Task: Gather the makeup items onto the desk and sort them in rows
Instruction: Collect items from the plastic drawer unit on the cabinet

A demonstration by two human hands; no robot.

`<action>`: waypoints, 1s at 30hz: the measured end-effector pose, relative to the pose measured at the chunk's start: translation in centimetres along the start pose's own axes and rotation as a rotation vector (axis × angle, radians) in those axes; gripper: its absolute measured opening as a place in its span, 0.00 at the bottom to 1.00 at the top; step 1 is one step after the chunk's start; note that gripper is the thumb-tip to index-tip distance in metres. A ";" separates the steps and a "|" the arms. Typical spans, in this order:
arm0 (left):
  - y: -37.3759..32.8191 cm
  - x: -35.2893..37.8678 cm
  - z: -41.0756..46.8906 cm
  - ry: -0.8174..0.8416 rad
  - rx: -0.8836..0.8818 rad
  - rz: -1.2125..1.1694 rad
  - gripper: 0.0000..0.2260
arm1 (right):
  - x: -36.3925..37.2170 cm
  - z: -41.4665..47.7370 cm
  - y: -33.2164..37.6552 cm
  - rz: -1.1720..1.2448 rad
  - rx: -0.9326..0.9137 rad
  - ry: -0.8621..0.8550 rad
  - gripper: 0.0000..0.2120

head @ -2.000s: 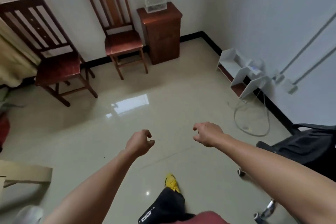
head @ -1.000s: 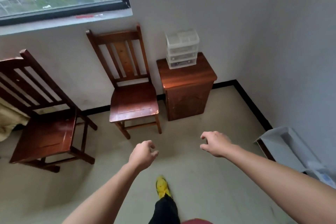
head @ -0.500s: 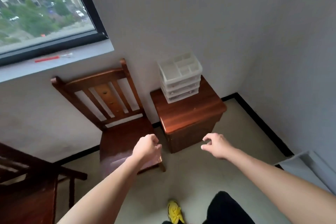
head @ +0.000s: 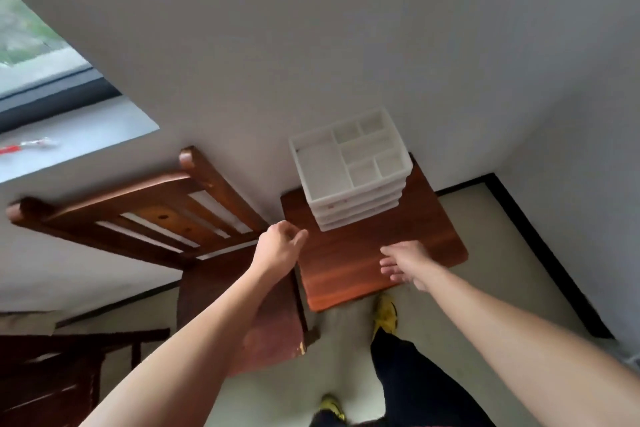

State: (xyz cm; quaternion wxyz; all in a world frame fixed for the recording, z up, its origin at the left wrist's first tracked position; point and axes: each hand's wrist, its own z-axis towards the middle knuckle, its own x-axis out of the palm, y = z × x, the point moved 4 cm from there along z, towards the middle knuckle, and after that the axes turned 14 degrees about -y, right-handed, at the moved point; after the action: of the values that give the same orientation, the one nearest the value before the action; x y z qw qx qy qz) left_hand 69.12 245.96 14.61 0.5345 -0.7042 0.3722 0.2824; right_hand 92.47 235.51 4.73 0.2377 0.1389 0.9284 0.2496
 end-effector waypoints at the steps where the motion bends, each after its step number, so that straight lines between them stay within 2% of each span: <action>1: -0.9 0.1 1.5 -0.025 -0.039 -0.031 0.09 | 0.4 1.3 1.1 0.087 0.067 0.007 0.08; 7: -4.6 2.2 7.7 -0.166 -0.149 -0.155 0.16 | 3.7 7.6 4.6 0.465 0.409 0.013 0.08; 13: -4.2 6.0 11.0 -0.193 -0.209 -0.065 0.24 | 7.2 12.9 5.7 0.749 0.592 0.028 0.14; 19: -3.6 7.2 10.6 -0.337 -0.151 0.009 0.20 | 9.1 14.8 4.9 0.904 0.644 0.004 0.14; 30: -3.4 7.4 10.7 -0.388 -0.138 0.027 0.18 | 9.4 14.1 1.7 0.929 0.668 -0.081 0.27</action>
State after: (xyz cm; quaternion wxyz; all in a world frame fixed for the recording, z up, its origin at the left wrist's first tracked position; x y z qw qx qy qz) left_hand 76.08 255.16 7.69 0.5430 -0.6665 0.2514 0.4445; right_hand 91.93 246.11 -8.61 0.0815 0.6093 0.7886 0.0154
